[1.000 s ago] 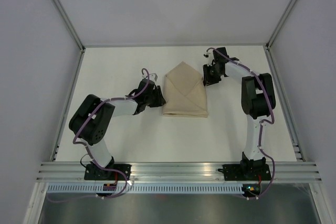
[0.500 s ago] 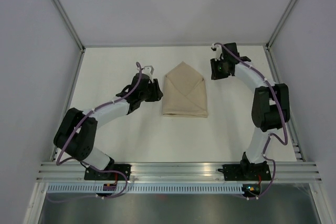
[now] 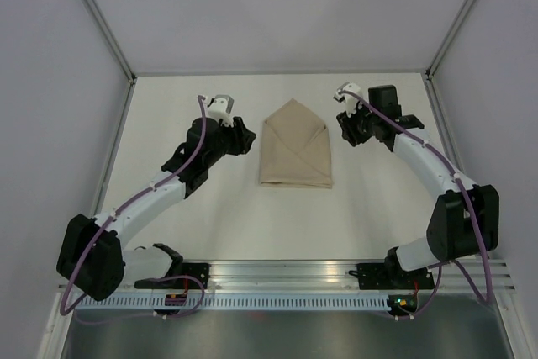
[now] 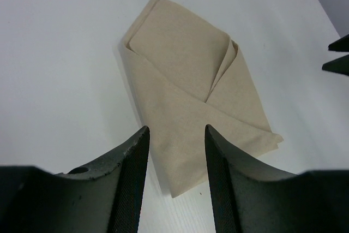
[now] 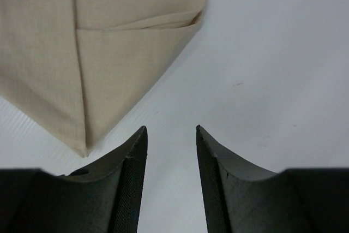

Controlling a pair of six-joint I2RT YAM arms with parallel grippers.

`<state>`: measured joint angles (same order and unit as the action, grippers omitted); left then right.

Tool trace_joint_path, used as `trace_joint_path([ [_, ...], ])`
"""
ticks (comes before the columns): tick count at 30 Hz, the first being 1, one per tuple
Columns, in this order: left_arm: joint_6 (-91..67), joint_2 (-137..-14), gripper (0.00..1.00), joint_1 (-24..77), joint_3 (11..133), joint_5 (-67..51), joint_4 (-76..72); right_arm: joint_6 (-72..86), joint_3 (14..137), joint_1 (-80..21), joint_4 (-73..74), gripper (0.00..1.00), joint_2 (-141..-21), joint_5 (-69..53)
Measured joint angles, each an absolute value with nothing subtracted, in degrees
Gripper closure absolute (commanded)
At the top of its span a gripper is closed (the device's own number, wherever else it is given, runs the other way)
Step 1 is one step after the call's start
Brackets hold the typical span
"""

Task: Fold the napkin, place the utensils inside, and roll it up
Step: Roll the napkin with the utensil

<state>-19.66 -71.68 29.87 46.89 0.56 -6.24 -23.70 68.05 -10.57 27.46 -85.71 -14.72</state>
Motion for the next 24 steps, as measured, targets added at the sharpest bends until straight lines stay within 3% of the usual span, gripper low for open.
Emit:
trace_joint_path([
  [11,-19.33,-59.35,0.47,30.0,38.52,0.23,-7.01,-32.12,56.84,-22.52,24.97,0.49,-78.67,-12.97],
  [24,-16.16,-63.09,0.47,30.0,41.43,1.08,-5.02,-33.85,50.96,-35.99,19.7,0.49,-79.05,-8.71],
])
